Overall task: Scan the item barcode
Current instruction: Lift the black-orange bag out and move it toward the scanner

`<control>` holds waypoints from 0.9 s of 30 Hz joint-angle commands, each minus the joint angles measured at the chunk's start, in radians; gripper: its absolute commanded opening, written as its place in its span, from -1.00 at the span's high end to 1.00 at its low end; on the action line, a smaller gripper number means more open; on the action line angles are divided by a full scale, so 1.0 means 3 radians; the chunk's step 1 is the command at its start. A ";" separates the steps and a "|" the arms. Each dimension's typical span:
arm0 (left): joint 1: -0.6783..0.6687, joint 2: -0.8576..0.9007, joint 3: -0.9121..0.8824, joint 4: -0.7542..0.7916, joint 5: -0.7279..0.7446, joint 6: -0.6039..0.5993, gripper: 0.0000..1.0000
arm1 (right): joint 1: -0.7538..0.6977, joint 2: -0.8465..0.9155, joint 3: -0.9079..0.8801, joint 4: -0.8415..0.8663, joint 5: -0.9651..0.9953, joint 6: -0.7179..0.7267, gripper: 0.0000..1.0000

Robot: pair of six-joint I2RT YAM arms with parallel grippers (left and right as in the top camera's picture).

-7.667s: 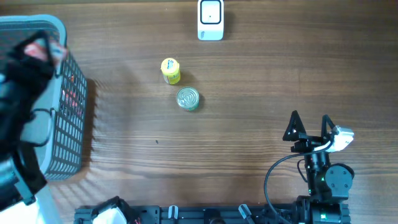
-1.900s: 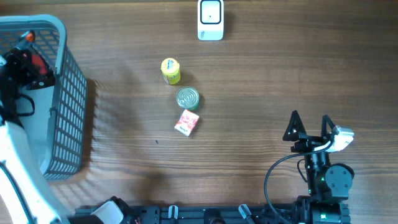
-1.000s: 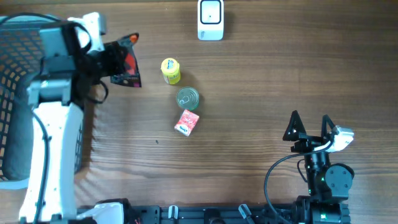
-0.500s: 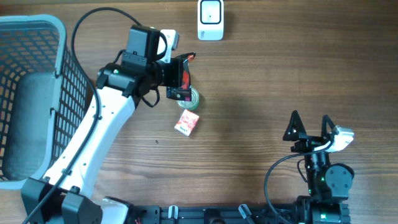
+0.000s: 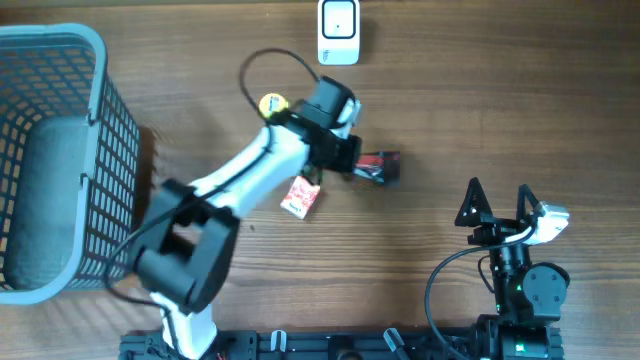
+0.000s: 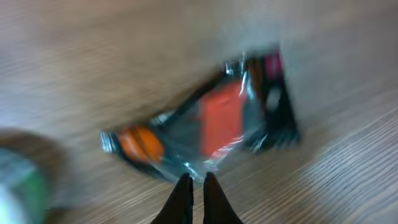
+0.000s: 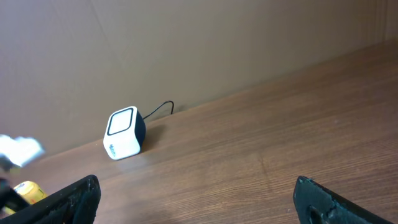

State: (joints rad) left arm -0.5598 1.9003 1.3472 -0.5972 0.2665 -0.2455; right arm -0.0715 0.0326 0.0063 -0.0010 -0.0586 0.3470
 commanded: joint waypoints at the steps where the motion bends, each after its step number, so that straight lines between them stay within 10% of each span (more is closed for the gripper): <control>1: -0.0139 0.0305 -0.0010 0.0090 0.0042 -0.0109 0.92 | 0.0010 -0.0011 -0.0003 0.0006 0.0020 -0.0015 -1.00; 13: -0.0104 -0.0108 -0.0008 -0.0043 0.0042 -0.0108 0.87 | 0.0010 -0.0011 -0.0003 0.0006 0.0020 -0.0015 -0.99; 16: -0.0114 -0.0380 -0.0009 -0.0211 0.0069 -0.0108 -0.14 | 0.0010 -0.0011 -0.0003 0.0006 0.0020 -0.0014 -1.00; 17: -0.0114 -0.0388 -0.0009 -0.0249 0.0161 -0.0108 -0.20 | 0.0010 -0.0011 -0.0003 0.0006 0.0020 -0.0014 -1.00; 22: -0.0393 -0.0233 -0.0009 -0.0303 0.0306 -0.0053 0.68 | 0.0010 -0.0011 -0.0003 0.0006 0.0020 -0.0015 -1.00; 27: -0.0665 -0.0010 -0.0009 -0.0086 0.0257 -0.0057 0.70 | 0.0010 -0.0011 -0.0003 0.0006 0.0020 -0.0014 -1.00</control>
State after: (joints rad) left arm -0.7326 1.8446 1.3464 -0.6544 0.3424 -0.2687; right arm -0.0715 0.0326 0.0063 -0.0013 -0.0586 0.3470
